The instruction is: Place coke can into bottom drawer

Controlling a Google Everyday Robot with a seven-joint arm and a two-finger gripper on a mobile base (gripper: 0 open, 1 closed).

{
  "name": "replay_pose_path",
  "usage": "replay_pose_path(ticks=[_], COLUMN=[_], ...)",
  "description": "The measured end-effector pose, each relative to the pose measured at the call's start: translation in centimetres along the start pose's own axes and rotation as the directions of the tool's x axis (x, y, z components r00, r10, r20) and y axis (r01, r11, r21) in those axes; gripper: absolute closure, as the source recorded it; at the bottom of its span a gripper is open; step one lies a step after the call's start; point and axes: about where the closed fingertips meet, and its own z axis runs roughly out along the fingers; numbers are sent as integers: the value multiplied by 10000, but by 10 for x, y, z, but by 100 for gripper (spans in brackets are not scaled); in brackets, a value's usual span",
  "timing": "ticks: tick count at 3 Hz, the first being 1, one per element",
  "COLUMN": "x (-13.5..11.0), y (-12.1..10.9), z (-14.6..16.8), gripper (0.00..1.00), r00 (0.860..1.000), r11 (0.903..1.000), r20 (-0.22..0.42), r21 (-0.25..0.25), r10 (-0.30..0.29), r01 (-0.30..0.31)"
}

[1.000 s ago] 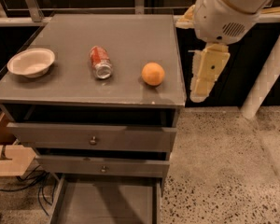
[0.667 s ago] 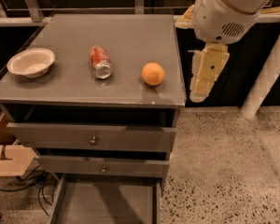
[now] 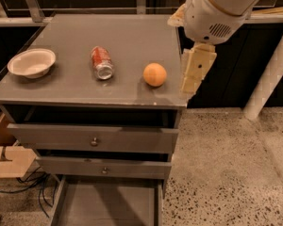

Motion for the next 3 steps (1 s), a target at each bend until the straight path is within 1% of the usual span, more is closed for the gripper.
replay_pose_path(ticks=[1,2,3], x=[-11,-16,-31], y=[-22,-44,-67], z=[8,7,7], gripper=[0,0,0], r00=[9997,9996,9991], r11=[9996,9973,9939], r20=[247,297,154], r21=[276,732,1033], r10=[54,-36,-395], r01=[-61,14,377])
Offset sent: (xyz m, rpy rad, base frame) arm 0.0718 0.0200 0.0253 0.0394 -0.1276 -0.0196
